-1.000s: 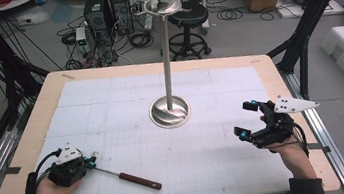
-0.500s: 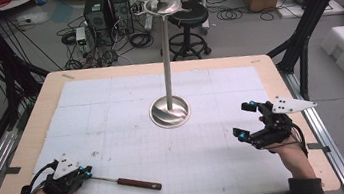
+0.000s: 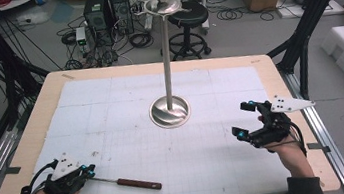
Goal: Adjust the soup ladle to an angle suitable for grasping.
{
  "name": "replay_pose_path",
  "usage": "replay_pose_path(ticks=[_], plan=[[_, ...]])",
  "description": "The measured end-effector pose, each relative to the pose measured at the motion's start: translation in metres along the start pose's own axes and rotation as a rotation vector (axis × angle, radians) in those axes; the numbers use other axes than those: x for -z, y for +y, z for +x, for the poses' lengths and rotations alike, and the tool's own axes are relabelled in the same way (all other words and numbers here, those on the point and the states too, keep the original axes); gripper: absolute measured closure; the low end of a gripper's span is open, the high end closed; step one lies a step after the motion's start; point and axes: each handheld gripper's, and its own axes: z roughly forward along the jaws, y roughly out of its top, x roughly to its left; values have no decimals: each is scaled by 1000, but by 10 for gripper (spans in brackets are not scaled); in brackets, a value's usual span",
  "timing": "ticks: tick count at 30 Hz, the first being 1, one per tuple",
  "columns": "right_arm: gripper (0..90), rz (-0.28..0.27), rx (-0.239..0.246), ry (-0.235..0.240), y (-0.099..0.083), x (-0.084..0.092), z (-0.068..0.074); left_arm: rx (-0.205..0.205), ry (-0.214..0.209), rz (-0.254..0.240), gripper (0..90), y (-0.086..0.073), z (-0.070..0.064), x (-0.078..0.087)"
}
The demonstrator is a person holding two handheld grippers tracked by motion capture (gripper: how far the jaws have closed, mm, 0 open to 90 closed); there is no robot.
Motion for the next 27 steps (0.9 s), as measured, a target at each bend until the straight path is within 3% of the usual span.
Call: replay_pose_path(ticks=[7,13,27], plan=[[3,2,-1,1,0,0,1,-72,-66,-37,899,6,-37,5],[3,6,-2,1,0,0,0,-85,-94,-29,899,4,-52,3],[3,9,-3,2,-1,0,-1,-71,-124,15,899,-5,-49,-7]])
